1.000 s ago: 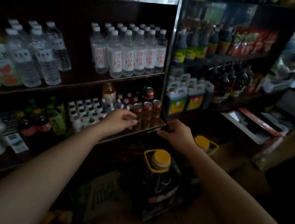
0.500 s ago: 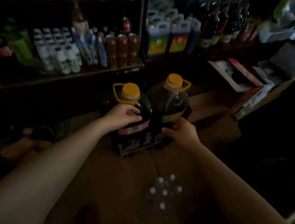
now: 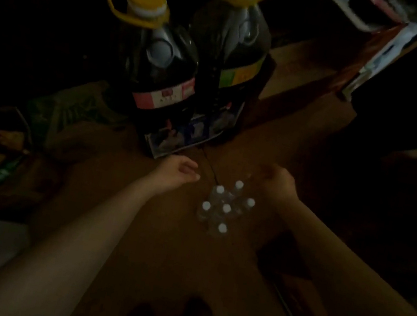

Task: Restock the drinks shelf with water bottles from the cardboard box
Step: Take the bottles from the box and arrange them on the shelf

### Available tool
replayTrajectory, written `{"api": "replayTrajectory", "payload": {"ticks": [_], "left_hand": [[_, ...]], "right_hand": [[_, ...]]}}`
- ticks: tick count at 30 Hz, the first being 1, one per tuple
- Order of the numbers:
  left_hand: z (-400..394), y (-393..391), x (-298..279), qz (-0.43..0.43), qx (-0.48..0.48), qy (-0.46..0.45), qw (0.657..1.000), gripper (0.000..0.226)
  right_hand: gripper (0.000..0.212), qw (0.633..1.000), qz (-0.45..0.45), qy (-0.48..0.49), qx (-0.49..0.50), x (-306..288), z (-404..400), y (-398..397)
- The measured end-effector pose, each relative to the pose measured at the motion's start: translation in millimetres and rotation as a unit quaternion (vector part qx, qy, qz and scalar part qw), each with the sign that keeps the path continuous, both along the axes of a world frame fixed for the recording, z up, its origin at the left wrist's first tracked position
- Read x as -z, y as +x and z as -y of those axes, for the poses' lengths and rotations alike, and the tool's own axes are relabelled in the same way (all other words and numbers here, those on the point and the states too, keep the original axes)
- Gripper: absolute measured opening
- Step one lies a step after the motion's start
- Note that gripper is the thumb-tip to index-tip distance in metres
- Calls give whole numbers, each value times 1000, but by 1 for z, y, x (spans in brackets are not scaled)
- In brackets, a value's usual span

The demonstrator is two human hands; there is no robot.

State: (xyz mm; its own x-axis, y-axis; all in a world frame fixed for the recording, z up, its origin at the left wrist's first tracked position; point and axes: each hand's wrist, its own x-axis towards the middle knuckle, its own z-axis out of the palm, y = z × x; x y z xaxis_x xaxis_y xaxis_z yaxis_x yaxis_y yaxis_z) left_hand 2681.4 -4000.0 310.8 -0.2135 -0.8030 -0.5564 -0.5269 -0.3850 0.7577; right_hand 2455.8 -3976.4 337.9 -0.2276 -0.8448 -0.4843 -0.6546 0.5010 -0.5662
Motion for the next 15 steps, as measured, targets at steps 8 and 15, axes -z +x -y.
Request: {"api": "replayTrajectory", "payload": {"ticks": [8, 15], "left_hand": [[1, -22, 178, -3, -7, -7, 1000, 43], [38, -61, 300, -10, 28, -44, 999, 53]], "right_hand": [[40, 999, 33, -27, 33, 165, 13, -24], [37, 997, 21, -74, 4, 290, 32, -33]]}}
